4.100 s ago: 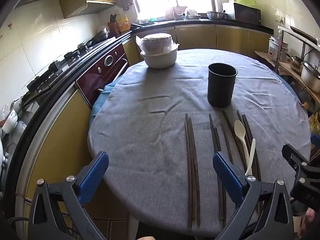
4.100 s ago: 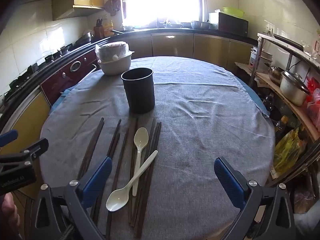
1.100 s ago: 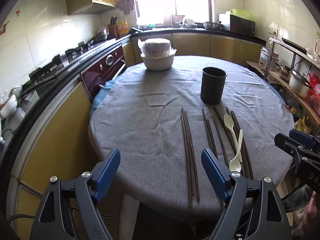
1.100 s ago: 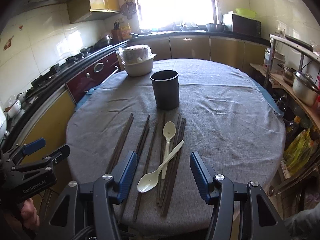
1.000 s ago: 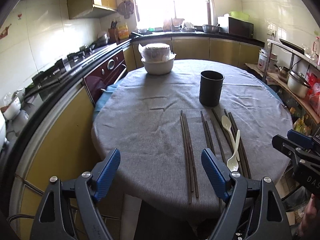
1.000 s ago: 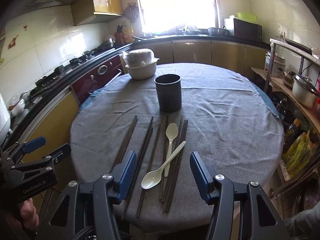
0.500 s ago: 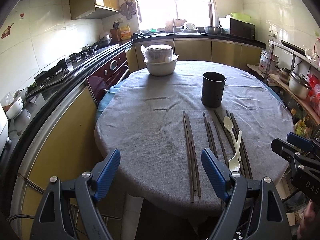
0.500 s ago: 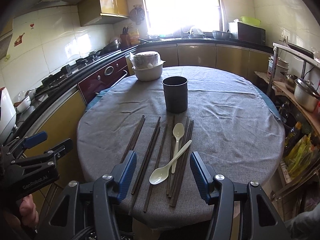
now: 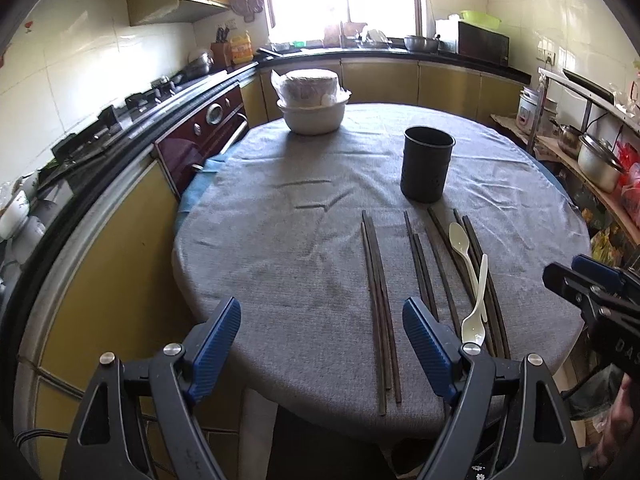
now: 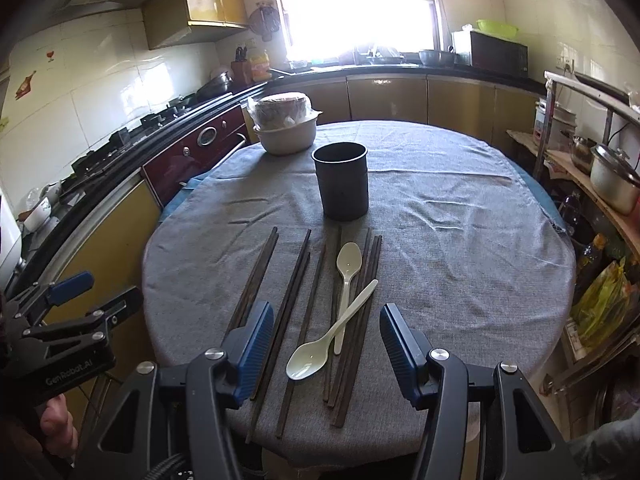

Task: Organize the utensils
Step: 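Grasp a white spoon with the left tool while the right tool grasps the other spoon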

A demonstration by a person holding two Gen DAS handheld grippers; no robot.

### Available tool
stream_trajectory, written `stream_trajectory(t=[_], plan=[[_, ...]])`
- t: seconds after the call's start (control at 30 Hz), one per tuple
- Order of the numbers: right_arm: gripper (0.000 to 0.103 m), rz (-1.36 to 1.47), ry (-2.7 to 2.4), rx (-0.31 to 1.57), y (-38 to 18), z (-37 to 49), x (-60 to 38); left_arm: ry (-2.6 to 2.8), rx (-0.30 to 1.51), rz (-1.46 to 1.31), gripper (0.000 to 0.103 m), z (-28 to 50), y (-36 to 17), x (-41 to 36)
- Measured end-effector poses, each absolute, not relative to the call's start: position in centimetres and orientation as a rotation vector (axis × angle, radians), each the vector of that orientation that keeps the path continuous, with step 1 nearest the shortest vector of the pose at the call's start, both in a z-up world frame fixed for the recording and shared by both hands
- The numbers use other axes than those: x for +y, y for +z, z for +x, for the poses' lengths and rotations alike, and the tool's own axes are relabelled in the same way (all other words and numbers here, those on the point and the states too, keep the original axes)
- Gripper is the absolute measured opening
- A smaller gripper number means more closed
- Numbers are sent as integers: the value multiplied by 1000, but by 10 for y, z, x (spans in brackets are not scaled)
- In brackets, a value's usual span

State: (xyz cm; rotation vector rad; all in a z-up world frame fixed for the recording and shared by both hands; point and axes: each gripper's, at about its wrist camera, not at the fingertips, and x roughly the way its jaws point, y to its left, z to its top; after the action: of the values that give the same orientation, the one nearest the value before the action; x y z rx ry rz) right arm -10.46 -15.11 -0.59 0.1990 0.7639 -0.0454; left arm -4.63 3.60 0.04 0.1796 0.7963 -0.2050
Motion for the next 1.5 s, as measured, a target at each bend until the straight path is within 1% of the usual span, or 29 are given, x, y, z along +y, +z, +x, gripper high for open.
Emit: stream_trajectory(t=[0.1,0.23,0.33,0.43,0.53,0.57,0.63,0.77,0.8,0.83,0.9,0.97,1.03,1.2,1.23,1.27,1.5], plan=[[59,203,-33,798,-15,-84,-159,-253,842,184,84,-33,-10,27],[59,208,23,874,-35,-43,-174,-410,986,176,84,-13,-38,5],[59,227,83,930,-55,-5,-190,-455,1054,164,84,-4,-58,-6],[59,213,122,985,-72,25,-195,-470,1093,141,84,3,-69,-12],[55,217,158,1032,-90,49,-195,-503,1107,116,82,6,-74,-15],[54,220,166,1037,-93,54,-194,-516,1109,110,80,8,-76,-17],[54,209,173,1045,-98,61,-191,-545,1113,101,66,9,-77,-20],[52,159,134,1065,-108,77,-186,-590,1123,91,56,12,-80,-23],[52,137,125,1066,-108,79,-184,-597,1123,85,52,13,-80,-21],[51,112,116,1066,-108,82,-181,-606,1122,75,51,14,-79,-20],[47,79,106,1071,-109,86,-177,-613,1116,52,51,14,-76,-12],[35,44,100,1069,-109,88,-173,-611,1106,41,51,14,-74,-7],[30,25,105,1062,-109,88,-169,-601,1099,35,51,16,-73,-2],[27,34,91,1043,-109,88,-170,-580,1095,32,51,21,-73,7],[24,47,90,1041,-109,87,-172,-587,1096,38,51,23,-75,6],[4,67,93,1037,-108,86,-174,-596,1099,45,51,24,-76,4],[4,186,62,978,-101,72,-203,-607,1101,68,51,37,-83,-2]])
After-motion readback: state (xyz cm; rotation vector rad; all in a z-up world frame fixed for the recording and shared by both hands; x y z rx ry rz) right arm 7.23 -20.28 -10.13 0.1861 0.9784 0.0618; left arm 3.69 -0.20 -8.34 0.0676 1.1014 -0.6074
